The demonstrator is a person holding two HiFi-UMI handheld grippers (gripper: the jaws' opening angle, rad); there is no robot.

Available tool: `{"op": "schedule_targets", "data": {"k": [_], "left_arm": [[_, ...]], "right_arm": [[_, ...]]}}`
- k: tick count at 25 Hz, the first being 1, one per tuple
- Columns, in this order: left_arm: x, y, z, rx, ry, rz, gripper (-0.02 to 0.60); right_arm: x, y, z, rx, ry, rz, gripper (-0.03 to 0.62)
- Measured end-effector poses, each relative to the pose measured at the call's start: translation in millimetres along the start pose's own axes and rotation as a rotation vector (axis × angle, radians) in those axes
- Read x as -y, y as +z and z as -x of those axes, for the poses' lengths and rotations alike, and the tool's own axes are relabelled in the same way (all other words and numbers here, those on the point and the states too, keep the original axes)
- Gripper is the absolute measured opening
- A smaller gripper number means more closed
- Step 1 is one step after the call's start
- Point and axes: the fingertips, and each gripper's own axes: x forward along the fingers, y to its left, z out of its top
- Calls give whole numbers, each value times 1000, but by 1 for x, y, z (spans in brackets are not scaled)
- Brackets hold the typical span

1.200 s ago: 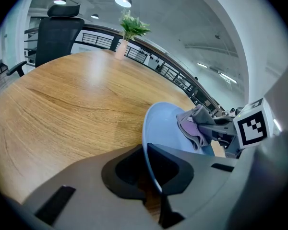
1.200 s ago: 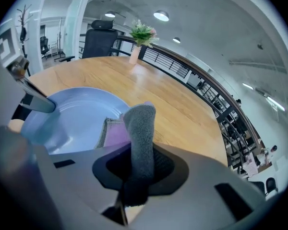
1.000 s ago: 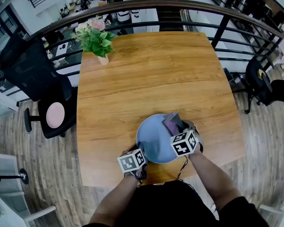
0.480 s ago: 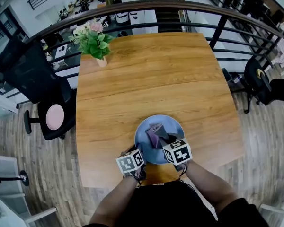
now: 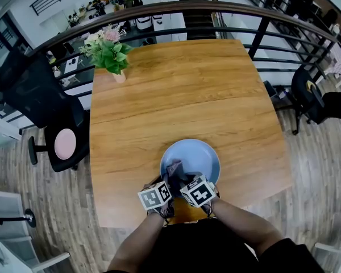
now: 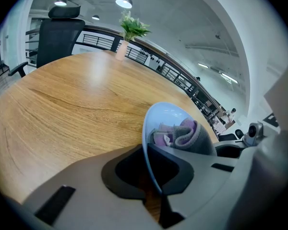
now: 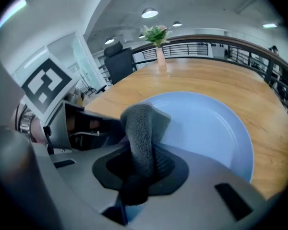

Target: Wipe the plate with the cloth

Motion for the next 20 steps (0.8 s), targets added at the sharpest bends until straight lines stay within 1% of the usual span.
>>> {"op": "schedule_targets", "data": {"k": [3,6,13,20], "left_arm": [[-1,0,1,2,-2,-1,43],[-1,-1,0,0,-5,-3,43],[-1,0,0,-2,-4,-8,43],[1,-1,2,-2,-6,-11,43]], "right_arm": [[-1,-4,1,-58,-46,144,72],[4,-7,1,-82,-80,221,74],[29,-14,9,-109,-130,245,74],[70,-17,24,-128,-242,271,74]]}}
